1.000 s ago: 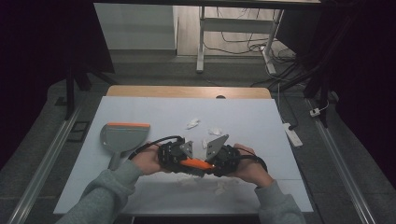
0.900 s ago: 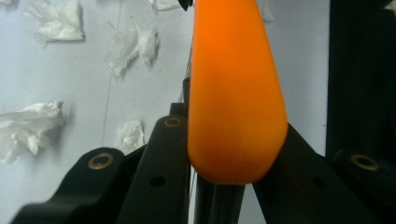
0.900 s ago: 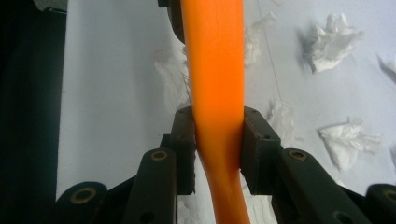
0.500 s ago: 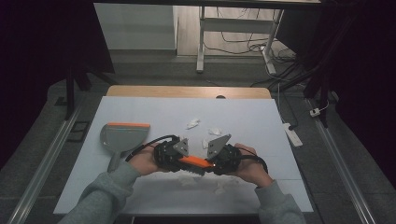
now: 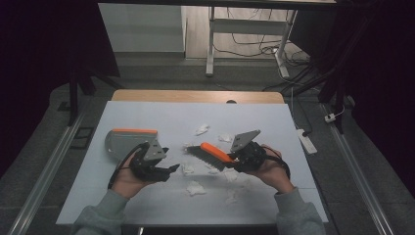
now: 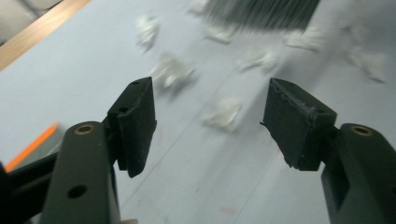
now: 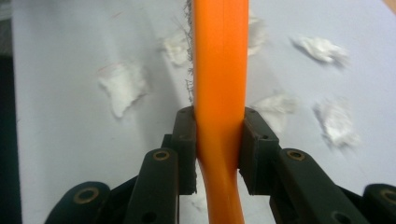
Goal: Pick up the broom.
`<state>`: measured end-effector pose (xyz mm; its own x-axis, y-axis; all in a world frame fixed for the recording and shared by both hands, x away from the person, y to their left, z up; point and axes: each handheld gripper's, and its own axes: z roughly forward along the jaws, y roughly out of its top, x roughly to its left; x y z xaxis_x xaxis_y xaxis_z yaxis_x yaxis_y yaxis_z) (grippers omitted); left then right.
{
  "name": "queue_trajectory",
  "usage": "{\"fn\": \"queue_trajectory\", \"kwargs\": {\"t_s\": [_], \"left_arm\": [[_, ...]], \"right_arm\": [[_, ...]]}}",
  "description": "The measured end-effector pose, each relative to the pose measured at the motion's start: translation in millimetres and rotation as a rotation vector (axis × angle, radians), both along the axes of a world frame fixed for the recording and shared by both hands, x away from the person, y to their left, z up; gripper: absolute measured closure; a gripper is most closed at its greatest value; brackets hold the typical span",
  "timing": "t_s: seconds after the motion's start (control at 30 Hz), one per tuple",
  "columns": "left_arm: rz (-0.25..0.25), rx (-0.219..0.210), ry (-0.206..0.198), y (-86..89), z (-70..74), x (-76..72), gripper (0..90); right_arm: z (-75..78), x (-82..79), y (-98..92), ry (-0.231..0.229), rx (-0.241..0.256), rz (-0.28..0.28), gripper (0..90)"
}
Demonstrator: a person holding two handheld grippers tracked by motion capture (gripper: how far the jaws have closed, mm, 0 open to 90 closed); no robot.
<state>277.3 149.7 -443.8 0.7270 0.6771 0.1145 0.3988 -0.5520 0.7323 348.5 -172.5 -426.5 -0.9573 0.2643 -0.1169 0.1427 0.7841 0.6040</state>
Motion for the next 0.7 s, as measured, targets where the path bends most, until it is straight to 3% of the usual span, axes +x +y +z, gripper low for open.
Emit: {"fn": "queue_trajectory", "kwargs": {"t_s": [0.13, 0.3, 0.5, 0.7], "left_arm": [[0.079, -0.056, 0.011, 18.1, -14.0, -5.2, 33.4], [0.124, -0.05, 0.032, 34.2, -31.4, -9.9, 32.6], [0.182, -0.081, 0.031, 53.0, -42.3, -17.6, 32.7], [0.194, -0.089, 0.035, 61.0, -48.8, -20.6, 32.9]], "right_arm": [[1.2, 6.4, -9.5, 0.001, 0.037, -0.063, 70.3], [1.2, 11.9, -20.8, 0.015, 0.078, -0.127, 70.3], [-1.7, 21.5, -31.6, 0.031, 0.118, -0.219, 70.3], [-3.4, 25.6, -40.5, 0.026, 0.094, -0.293, 70.3]]}}
